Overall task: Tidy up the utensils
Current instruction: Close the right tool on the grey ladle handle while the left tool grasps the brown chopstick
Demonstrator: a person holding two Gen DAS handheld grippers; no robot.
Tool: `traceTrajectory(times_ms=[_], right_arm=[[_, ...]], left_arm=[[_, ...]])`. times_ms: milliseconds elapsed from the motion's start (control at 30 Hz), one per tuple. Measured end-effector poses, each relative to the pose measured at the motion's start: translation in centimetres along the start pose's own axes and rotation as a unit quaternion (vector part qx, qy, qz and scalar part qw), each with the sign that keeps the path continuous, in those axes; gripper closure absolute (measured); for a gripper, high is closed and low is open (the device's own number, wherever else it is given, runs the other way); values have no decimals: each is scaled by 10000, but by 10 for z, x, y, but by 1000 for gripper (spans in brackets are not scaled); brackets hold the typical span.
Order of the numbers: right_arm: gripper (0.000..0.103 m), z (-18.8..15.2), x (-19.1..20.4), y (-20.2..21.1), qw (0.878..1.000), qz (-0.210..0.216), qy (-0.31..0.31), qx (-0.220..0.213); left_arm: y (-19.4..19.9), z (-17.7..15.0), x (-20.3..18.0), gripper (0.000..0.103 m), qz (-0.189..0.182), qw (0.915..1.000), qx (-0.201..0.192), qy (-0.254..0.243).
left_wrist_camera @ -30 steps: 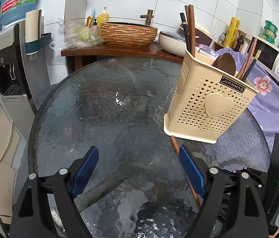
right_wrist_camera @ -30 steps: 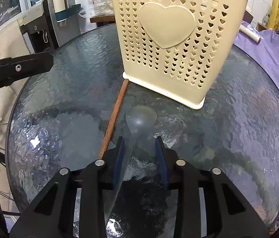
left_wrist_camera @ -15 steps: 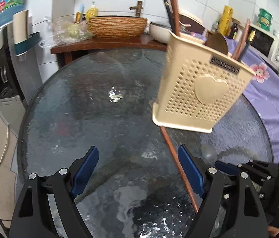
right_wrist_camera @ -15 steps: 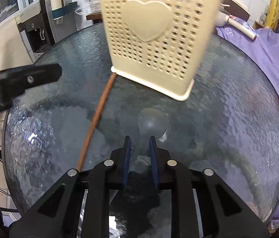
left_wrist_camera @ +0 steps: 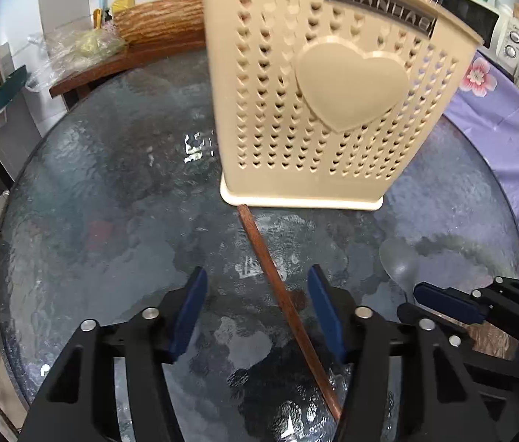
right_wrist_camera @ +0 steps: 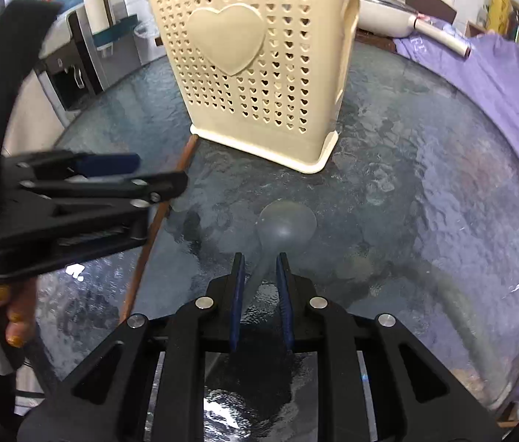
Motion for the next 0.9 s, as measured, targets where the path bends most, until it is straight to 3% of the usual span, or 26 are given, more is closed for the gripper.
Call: traceTrajectory(times_ms=[133,200,267,700,900], right_arm=[[82,1,-8,3,9999,24,-149,-30],[63,3,-10,4,9998,-42,-184,-56],[54,5,-11,5,9996,-115,-228,-122],[59,17,1,-11,9985,-424,-332,-22],[60,22,10,-16,9983,-490,-306,-4]], left_arm=[[-4,1,-2,51,111,9999,12,-60],[-4,2,-2,57,117,9999,7,-67],[-4,4,-1,63,150,9998,23,-85],[-10,14,7,92,17,10000,68,40],[-13,17,8,93,11,10000,85,4]])
Point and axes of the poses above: each gripper's, at about its wrist camera, not at the fingertips, and y roughly against the way its jaws point, x to its left, z to its top, the point moved 3 cm from there along -y, roughly the way its jaws point, and after that the axes turned 12 degrees about -y, right-handed, at the moved point
